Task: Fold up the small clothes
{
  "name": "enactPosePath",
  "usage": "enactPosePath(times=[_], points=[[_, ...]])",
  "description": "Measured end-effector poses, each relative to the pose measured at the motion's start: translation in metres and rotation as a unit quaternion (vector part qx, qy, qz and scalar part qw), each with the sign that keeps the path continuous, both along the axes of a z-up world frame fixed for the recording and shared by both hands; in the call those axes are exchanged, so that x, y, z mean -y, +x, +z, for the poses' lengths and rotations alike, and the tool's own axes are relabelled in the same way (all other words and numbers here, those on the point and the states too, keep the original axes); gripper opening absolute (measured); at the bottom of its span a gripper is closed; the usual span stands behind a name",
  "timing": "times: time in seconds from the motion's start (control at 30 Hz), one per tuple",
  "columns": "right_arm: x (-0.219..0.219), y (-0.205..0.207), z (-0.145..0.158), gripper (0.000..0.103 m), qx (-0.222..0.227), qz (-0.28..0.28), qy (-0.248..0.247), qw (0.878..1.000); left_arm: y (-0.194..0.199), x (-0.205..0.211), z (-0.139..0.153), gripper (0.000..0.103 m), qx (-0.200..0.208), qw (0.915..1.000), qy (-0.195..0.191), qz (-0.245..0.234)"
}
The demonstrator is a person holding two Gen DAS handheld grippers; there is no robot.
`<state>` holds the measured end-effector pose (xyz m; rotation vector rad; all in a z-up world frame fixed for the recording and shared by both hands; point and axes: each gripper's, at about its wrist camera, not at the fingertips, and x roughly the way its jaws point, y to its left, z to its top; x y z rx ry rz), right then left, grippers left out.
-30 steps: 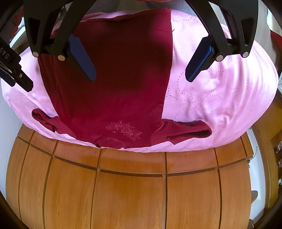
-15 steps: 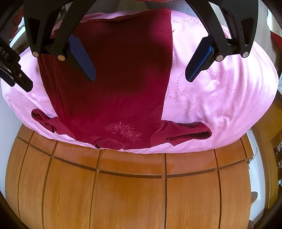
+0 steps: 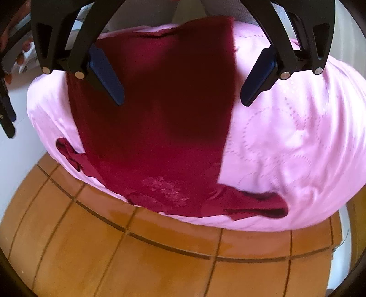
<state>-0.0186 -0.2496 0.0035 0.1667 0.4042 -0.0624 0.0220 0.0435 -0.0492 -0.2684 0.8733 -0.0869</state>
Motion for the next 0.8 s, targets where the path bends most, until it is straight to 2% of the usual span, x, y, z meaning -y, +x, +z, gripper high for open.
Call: enactPosePath(times=[0.07, 0.13, 0.17, 0.23, 0.27, 0.33, 0.37, 0.4, 0.57, 0.7, 0.73, 0.77, 0.8], points=[[0.013, 0.007, -0.010, 0.100, -0.039, 0.002, 0.002, 0.999, 0.005, -0.004, -0.010, 0.101, -0.014, 0.9998, 0.012, -0.003], [0.029, 0.008, -0.024, 0.100, -0.053, 0.006, 0.030, 0.998, 0.009, -0.009, -0.021, 0.101, -0.026, 0.9996, 0.014, -0.004], [0.040, 0.010, -0.035, 0.100, -0.066, 0.005, 0.050, 0.997, 0.010, -0.013, -0.027, 0.101, -0.029, 0.9995, 0.006, -0.008], [0.052, 0.016, -0.052, 0.100, -0.105, 0.008, 0.079, 0.991, 0.012, -0.022, -0.037, 0.101, -0.030, 0.9985, -0.037, -0.027], [0.061, 0.021, -0.066, 0.099, -0.134, 0.016, 0.110, 0.985, 0.014, -0.025, -0.042, 0.101, -0.035, 0.9978, -0.049, -0.027], [0.068, 0.023, -0.085, 0.078, -0.164, 0.035, 0.152, 0.974, 0.014, -0.031, -0.051, 0.101, -0.037, 0.9968, -0.067, -0.023], [0.071, 0.023, -0.092, 0.058, -0.175, 0.036, 0.162, 0.970, 0.013, -0.033, -0.054, 0.100, -0.032, 0.9963, -0.077, -0.020], [0.074, 0.025, -0.099, 0.054, -0.186, 0.034, 0.172, 0.967, 0.010, -0.035, -0.056, 0.100, -0.026, 0.9960, -0.084, -0.014], [0.082, 0.026, -0.129, 0.054, -0.217, 0.039, 0.207, 0.953, 0.004, -0.042, -0.064, 0.098, 0.000, 0.9948, -0.100, -0.019], [0.080, 0.025, -0.141, 0.054, -0.226, 0.053, 0.204, 0.951, 0.001, -0.040, -0.067, 0.098, 0.012, 0.9953, -0.086, -0.043], [0.080, 0.026, -0.142, 0.051, -0.225, 0.057, 0.203, 0.951, 0.000, -0.039, -0.068, 0.098, 0.016, 0.9952, -0.084, -0.049], [0.078, 0.025, -0.142, 0.044, -0.226, 0.066, 0.207, 0.950, -0.003, -0.040, -0.068, 0.098, 0.022, 0.9945, -0.088, -0.052], [0.077, 0.026, -0.142, 0.043, -0.229, 0.072, 0.210, 0.948, -0.006, -0.042, -0.068, 0.098, 0.028, 0.9936, -0.096, -0.052]])
